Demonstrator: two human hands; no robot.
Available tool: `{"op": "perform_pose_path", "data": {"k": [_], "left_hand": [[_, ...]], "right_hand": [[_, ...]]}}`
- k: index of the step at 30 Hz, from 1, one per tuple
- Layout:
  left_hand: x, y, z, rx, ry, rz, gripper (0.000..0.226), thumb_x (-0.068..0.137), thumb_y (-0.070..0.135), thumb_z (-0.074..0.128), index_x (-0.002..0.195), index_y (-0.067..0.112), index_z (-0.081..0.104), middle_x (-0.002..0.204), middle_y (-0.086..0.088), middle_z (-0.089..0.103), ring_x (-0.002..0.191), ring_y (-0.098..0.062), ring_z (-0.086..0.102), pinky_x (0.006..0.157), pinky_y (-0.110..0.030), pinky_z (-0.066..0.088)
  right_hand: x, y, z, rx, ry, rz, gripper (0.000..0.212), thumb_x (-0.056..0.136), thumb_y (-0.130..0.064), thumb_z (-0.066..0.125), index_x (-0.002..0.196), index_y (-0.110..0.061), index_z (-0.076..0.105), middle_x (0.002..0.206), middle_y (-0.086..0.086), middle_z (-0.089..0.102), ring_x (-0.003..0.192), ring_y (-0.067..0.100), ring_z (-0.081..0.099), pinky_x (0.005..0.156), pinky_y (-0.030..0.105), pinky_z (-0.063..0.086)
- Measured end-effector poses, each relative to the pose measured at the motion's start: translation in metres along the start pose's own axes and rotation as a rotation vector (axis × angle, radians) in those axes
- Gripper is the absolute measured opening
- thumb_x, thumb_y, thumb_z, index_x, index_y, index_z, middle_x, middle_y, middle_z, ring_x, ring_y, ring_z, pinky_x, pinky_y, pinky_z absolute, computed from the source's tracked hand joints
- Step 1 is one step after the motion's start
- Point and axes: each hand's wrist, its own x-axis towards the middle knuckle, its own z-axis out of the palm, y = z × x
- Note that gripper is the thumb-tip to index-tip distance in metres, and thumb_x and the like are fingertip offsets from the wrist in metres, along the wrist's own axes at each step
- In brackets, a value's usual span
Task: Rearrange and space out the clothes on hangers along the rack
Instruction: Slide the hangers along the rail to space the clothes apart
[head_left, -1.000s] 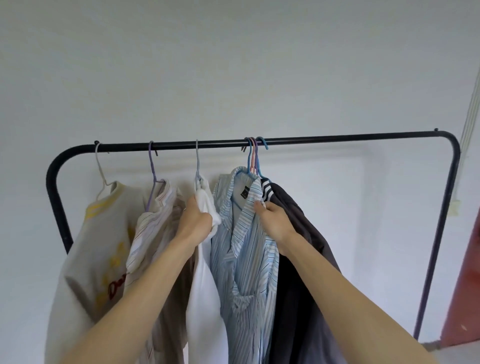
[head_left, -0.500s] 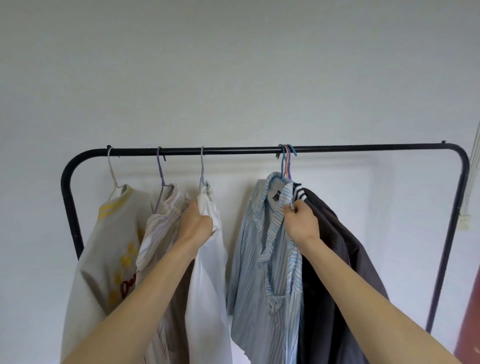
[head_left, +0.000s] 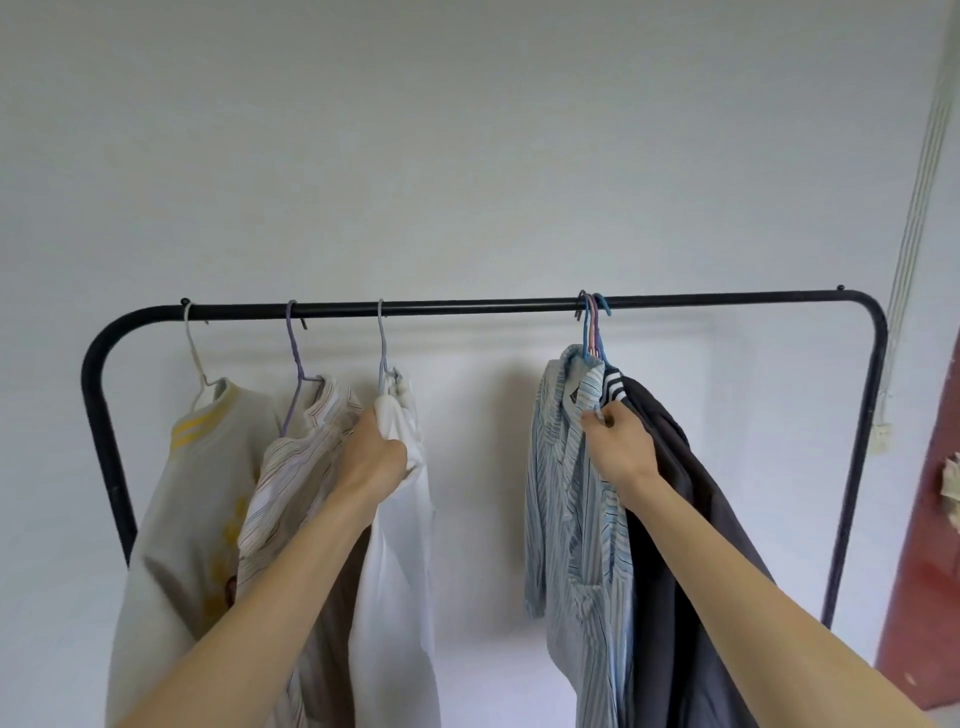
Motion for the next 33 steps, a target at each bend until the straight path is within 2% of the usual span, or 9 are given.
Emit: {"op": "perform_pose_path", "data": {"k": [3,9,12,15,18,20,24,27,33], "left_hand": [[0.012,-0.011,0.000,0.038,-0.068,0.000,0.024,0.059,0.007,0.035,0.071,0.027,0.041,0.078,0.002,0.055,0.072,-0.020,0.048,0.062,-0.030,0.037],[-0.004,0.006,-0.004,0.046,0.009,-0.001,0.029,0.076,-0.012,0.037,0.091,0.009,0.051,0.078,0.000,0.052,0.064,-0.011,0.045,0.053,-0.025,0.033],[-0.001,0.002,-0.005,0.010,-0.011,0.024,0.031,0.067,-0.014,0.037,0.090,0.001,0.052,0.080,-0.005,0.054,0.072,-0.020,0.051,0.059,-0.030,0.038],[-0.004,0.003,-0.009,0.000,-0.016,0.030,0.029,0.073,-0.016,0.038,0.090,0.004,0.050,0.081,-0.006,0.051,0.070,-0.019,0.047,0.056,-0.025,0.034],[-0.008,0.003,-0.011,0.003,0.002,0.039,0.032,0.080,-0.014,0.040,0.104,0.005,0.051,0.089,-0.001,0.052,0.072,-0.010,0.046,0.058,-0.019,0.033],[-0.007,0.002,-0.012,0.008,0.003,0.046,0.033,0.081,-0.013,0.042,0.108,0.002,0.052,0.095,-0.004,0.053,0.080,-0.015,0.049,0.059,-0.018,0.033],[-0.006,0.004,-0.015,0.002,-0.028,0.044,0.033,0.077,-0.018,0.043,0.100,0.004,0.051,0.086,-0.002,0.050,0.070,-0.009,0.046,0.056,-0.021,0.033],[-0.006,0.003,-0.016,0.000,-0.007,0.047,0.030,0.079,-0.018,0.043,0.097,0.005,0.051,0.077,0.004,0.048,0.068,-0.009,0.047,0.048,-0.014,0.035],[-0.010,0.006,-0.018,-0.011,-0.026,0.070,0.034,0.076,-0.024,0.041,0.090,0.008,0.046,0.071,0.001,0.042,0.060,-0.006,0.039,0.041,-0.005,0.032]], "right_hand": [[-0.002,0.000,0.002,0.069,-0.065,-0.031,0.034,0.093,-0.036,0.053,0.071,-0.017,0.036,0.063,-0.002,0.042,0.060,0.018,0.040,0.058,0.032,0.034],[-0.009,-0.014,0.020,0.199,-0.150,-0.070,0.035,0.096,-0.039,0.047,0.068,-0.020,0.039,0.061,-0.007,0.042,0.057,0.012,0.039,0.064,0.031,0.036],[-0.014,-0.027,0.035,0.233,-0.168,-0.086,0.033,0.096,-0.036,0.047,0.068,-0.020,0.041,0.062,-0.007,0.044,0.059,0.013,0.041,0.065,0.031,0.037],[-0.022,-0.042,0.048,0.234,-0.181,-0.119,0.033,0.098,-0.033,0.046,0.069,-0.018,0.040,0.065,-0.006,0.045,0.063,0.013,0.043,0.067,0.032,0.039],[-0.032,-0.048,0.062,0.219,-0.195,-0.111,0.032,0.099,-0.033,0.043,0.072,-0.016,0.039,0.067,-0.005,0.045,0.065,0.014,0.043,0.066,0.032,0.038],[-0.039,-0.049,0.074,0.226,-0.216,-0.073,0.032,0.099,-0.033,0.043,0.072,-0.016,0.038,0.067,-0.004,0.044,0.065,0.016,0.042,0.066,0.033,0.036],[-0.056,-0.052,0.094,0.262,-0.317,-0.010,0.029,0.098,-0.033,0.042,0.075,-0.016,0.037,0.069,-0.003,0.041,0.063,0.015,0.038,0.061,0.031,0.033],[-0.063,-0.054,0.100,0.248,-0.435,-0.007,0.024,0.097,-0.035,0.044,0.088,-0.013,0.047,0.074,-0.002,0.047,0.066,0.015,0.043,0.061,0.030,0.037],[-0.064,-0.049,0.094,0.090,-0.434,-0.075,0.020,0.097,-0.032,0.041,0.093,-0.013,0.043,0.072,-0.001,0.049,0.062,0.016,0.045,0.061,0.032,0.038]]}}
